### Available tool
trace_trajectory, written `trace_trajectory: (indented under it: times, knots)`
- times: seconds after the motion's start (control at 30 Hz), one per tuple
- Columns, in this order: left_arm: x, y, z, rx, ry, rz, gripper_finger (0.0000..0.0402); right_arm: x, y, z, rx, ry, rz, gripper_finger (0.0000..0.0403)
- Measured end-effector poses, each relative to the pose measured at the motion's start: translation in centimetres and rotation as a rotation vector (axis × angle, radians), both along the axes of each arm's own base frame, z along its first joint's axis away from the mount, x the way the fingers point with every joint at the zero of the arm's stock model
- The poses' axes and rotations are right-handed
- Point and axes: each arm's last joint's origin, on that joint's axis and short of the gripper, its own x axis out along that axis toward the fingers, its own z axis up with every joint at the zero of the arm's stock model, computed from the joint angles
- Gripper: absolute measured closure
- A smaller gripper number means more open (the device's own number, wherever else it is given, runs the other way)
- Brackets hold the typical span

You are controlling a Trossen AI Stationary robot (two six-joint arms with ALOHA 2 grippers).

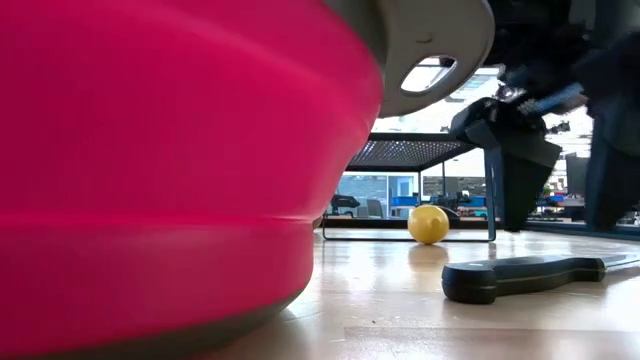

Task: Pick & Place Fruit
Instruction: Put the black knife on the shelf

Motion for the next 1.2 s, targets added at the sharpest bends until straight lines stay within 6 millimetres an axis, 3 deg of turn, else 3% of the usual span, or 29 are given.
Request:
trace_trajectory:
  times: [0.6,1.2]
  knots:
    - [0.0,0.0,0.0,0.000,0.000,0.000,0.0402,-0.6,0.2,-0.8,-0.044,-0.037,-0.054,0.0133]
    - [0.0,0.0,0.0,0.000,0.001,-0.001,0.0402,-0.4,1.2,-3.1,-0.084,-0.015,-0.028,0.0133]
